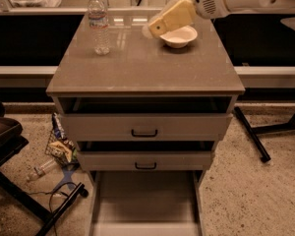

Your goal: Place water bottle into bottom drawer

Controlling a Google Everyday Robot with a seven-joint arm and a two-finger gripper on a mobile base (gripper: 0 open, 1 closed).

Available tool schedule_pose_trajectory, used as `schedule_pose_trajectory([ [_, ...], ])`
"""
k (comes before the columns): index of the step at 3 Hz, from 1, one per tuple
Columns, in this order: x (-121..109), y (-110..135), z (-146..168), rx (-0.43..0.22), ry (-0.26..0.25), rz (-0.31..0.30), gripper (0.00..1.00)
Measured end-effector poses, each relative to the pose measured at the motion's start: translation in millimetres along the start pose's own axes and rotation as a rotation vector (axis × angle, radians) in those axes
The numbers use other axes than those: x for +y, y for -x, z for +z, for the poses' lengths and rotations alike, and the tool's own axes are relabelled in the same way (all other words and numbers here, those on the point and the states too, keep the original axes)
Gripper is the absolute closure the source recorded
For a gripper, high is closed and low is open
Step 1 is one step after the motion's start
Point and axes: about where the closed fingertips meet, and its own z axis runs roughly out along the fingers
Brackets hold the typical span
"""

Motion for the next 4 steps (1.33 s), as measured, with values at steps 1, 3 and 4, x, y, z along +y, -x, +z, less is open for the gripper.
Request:
schedule_pose_trajectory([
  [1,-11.1,9.7,5.6,-0.039,-0.062,0.002,0.0],
  [3,-2.1,0.5,57.7,-0.038,-0.042,0.06,0.0],
  [4,-3.1,-7.1,154.0,-0.117,-0.017,0.129,0.0],
])
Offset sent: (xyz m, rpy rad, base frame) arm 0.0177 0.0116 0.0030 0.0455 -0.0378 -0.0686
